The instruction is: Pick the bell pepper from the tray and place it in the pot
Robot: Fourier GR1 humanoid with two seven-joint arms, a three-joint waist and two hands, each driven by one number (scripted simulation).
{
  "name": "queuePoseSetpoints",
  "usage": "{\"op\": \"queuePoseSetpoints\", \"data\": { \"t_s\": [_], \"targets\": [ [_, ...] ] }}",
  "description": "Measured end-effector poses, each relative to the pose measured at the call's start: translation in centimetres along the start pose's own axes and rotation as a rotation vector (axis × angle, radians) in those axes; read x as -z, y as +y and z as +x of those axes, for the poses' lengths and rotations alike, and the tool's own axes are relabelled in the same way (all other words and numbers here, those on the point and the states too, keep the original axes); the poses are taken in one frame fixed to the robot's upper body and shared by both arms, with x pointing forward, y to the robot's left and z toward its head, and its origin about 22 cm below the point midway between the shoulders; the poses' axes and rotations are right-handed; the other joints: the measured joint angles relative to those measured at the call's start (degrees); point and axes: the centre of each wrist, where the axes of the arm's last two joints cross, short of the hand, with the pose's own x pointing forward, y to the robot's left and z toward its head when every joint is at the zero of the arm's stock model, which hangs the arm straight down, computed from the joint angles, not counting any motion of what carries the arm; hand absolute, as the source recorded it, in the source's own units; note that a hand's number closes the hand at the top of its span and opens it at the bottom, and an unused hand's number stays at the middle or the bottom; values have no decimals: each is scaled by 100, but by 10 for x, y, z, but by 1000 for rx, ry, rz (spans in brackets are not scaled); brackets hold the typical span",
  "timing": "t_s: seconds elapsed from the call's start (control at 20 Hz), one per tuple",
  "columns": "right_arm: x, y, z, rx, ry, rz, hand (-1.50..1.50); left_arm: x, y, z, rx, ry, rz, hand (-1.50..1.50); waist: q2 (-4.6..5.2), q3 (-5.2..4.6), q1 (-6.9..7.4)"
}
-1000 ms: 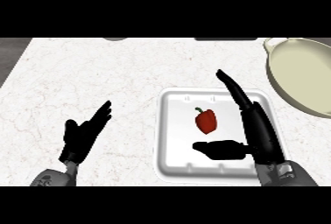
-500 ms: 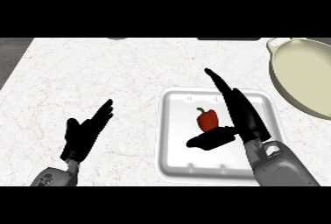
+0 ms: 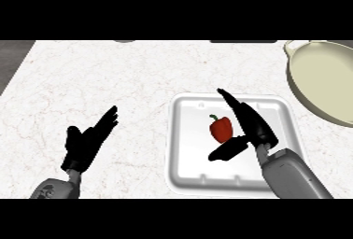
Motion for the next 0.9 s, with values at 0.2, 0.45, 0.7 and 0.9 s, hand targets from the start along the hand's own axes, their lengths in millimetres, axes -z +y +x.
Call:
{"op": "queuePoseSetpoints", "data": {
  "t_s": [0.2, 0.45, 0.7, 0.9],
  "targets": [
    [0, -13, -27, 0, -19, -37, -150, 1, -6, 3, -1, 5, 4, 0, -3, 1, -13],
    [2, -27, -46, 48, -51, -34, -150, 0, -2, 8, 2, 9, 8, 0, -4, 2, -14],
    [8, -21, -63, 173, -105, 3, -150, 1, -9, 11, 4, 6, 6, 0, -2, 2, -9],
    [9, -10, -73, 272, -139, 28, -150, 2, -9, 9, 1, 6, 2, 0, -3, 2, -13]
  ]
}}
